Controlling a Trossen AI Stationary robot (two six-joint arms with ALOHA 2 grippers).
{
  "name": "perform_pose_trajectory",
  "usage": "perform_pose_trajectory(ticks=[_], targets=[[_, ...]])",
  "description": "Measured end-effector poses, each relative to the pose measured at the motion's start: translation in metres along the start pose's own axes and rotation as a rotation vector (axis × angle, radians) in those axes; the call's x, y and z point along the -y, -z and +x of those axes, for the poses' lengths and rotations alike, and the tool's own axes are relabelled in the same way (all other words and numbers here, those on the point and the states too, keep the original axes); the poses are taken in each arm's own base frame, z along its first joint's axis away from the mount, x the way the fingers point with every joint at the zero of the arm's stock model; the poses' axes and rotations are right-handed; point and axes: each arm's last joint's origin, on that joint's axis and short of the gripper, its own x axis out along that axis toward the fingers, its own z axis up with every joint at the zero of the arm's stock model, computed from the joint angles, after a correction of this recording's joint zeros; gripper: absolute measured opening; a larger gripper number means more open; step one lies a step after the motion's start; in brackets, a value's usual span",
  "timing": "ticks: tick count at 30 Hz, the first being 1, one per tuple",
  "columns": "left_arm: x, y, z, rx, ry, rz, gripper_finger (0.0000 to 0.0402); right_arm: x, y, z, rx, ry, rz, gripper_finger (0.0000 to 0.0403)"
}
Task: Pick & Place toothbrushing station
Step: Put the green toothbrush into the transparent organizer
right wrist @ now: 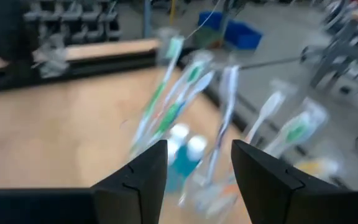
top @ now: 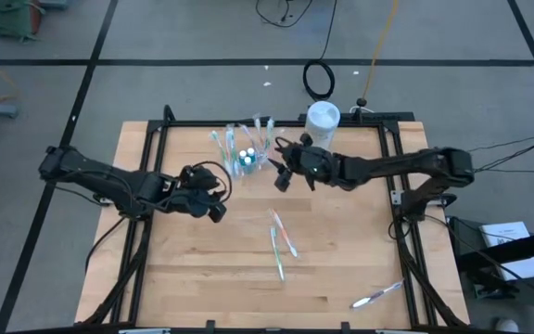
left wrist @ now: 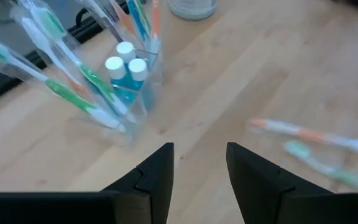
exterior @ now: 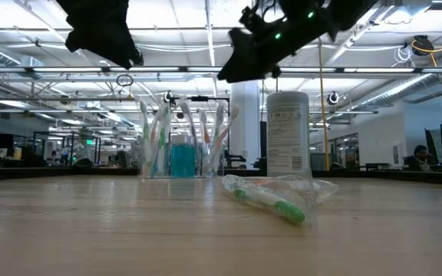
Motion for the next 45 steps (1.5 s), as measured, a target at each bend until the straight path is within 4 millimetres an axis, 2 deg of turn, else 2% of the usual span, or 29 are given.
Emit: perform_pose_trajectory(ticks=[3,6,12,17,25,29,33,41,45], targets=[[0.01,0.001,0.005,0.013,0.026,-0.093,0.0152,-0.008,-0.003,-0.023,-0.083,-0.046,0.004,0.017],[0.022,0.004,0.013,0.004,0.063,-0.105,0.0152,-0.02,0.001,-0.045,-0.181,-0.093,0.002,0.017],[0.054,0.011,0.035,-0.074,0.246,-0.165,0.0152,-0.048,0.025,-0.09,-0.318,-0.201,0.028,0.0167],[0.079,0.022,0.065,-0.134,0.342,-0.202,0.0152,-0.058,0.043,-0.126,-0.347,-0.298,0.05,0.0168],[0.101,0.047,0.124,-0.201,0.335,-0.358,0.0152,-0.054,0.045,-0.172,-0.323,-0.445,0.215,0.0169],[0.106,0.062,0.147,-0.27,0.333,-0.441,0.0152,-0.052,0.055,-0.184,-0.328,-0.483,0.257,0.0169],[0.106,0.07,0.162,-0.317,0.319,-0.501,0.0152,-0.05,0.063,-0.187,-0.333,-0.489,0.276,0.0169],[0.111,0.065,0.17,-0.275,0.397,-0.521,0.0152,-0.049,0.064,-0.185,-0.313,-0.488,0.288,0.0169],[0.107,0.069,0.176,-0.281,0.355,-0.508,0.0152,-0.049,0.061,-0.184,-0.288,-0.49,0.284,0.0169]])
